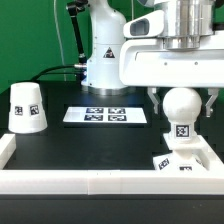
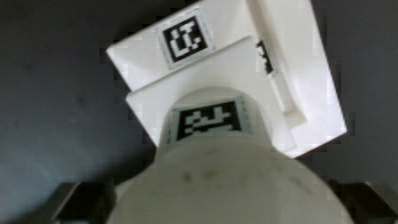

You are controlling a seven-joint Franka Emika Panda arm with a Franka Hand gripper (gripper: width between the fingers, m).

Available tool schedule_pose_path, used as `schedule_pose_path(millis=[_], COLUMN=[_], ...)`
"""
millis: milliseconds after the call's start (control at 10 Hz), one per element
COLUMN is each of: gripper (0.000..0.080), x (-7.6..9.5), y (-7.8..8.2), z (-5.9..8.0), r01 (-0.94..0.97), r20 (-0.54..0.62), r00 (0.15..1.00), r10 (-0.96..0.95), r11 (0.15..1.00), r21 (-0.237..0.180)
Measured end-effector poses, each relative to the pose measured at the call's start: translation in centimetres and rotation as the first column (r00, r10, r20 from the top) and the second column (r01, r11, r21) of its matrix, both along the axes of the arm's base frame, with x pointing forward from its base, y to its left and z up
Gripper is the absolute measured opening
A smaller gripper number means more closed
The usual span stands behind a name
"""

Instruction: Assemble lamp

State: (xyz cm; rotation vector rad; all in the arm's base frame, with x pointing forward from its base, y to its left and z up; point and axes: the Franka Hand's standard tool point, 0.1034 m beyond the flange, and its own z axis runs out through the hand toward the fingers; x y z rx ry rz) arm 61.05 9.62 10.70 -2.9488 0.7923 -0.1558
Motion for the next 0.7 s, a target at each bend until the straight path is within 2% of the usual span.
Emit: schedule_pose_path(millis=[100,400,700], gripper=[0.0576,0.0576,0.0576], x=[-0.3,-0.8,-0.8], y=[0.3,1.3,1.4], z=[-0.1,-0.1,-0.1], r01=[0.121,0.397,0.549], r20=[-0.027,-0.104,-0.14], r00=[0.992,0.915,0.833], r10=[-0.12,-0.39,-0.535], r11=[0.992,0.916,0.832], r21=[0.022,0.053,0.083])
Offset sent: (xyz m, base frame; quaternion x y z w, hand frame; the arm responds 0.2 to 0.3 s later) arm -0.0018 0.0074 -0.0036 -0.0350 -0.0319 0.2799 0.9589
